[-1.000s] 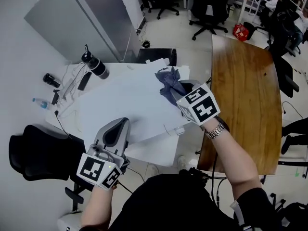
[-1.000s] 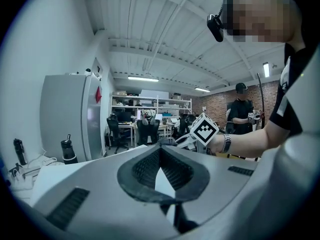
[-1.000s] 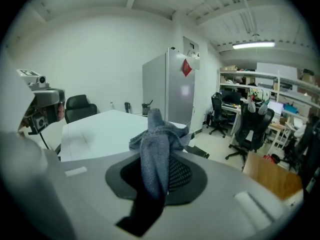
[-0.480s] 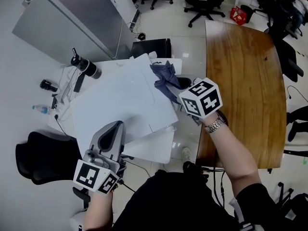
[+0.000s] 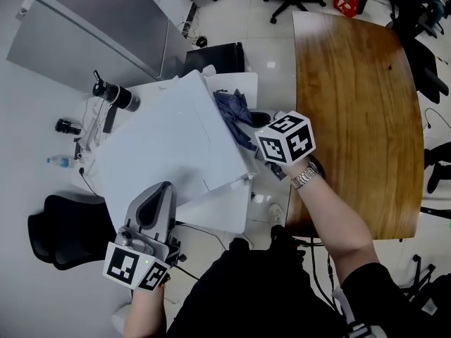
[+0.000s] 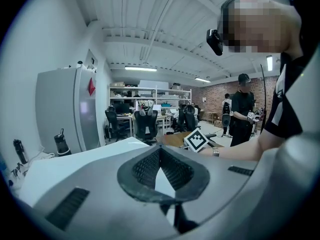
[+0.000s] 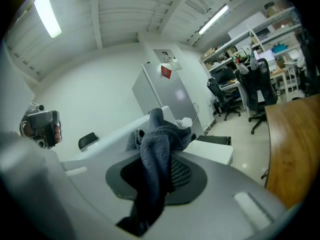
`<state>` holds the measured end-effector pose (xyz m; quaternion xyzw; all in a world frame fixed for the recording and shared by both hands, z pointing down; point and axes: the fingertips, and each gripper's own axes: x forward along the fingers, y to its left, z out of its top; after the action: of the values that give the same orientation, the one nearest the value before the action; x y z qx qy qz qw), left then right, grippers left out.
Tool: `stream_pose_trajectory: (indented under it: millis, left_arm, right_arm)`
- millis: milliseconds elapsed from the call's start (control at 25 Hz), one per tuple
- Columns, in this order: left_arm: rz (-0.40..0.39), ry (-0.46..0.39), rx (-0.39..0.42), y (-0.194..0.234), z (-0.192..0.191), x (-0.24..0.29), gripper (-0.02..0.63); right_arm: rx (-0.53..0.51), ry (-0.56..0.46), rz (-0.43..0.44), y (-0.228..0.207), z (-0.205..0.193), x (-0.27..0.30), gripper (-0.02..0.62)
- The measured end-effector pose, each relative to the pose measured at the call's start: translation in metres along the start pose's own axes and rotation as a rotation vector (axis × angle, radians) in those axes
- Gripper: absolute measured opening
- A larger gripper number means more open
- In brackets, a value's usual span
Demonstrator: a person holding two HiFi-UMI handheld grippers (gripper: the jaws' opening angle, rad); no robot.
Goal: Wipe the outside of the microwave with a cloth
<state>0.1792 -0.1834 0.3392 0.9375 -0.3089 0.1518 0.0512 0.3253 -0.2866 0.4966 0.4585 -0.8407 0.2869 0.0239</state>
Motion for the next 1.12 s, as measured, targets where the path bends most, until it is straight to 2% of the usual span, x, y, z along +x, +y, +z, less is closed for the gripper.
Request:
stream_pose_trajectory:
  millis: [440, 1120]
  left_arm:
    - [0.019, 0.027, -0.008, -0.006, -0.012, -0.001, 0.002]
    - [0.070, 0.045, -0.025, -0.004, -0.024, -0.019, 0.002]
  right_arm:
    - [0.028, 0.088, -0.037, -0.030, -0.051, 0.021, 0.066]
    - [0.019, 0.236, -0.129, -0.066, -0.110, 0.045, 0.064]
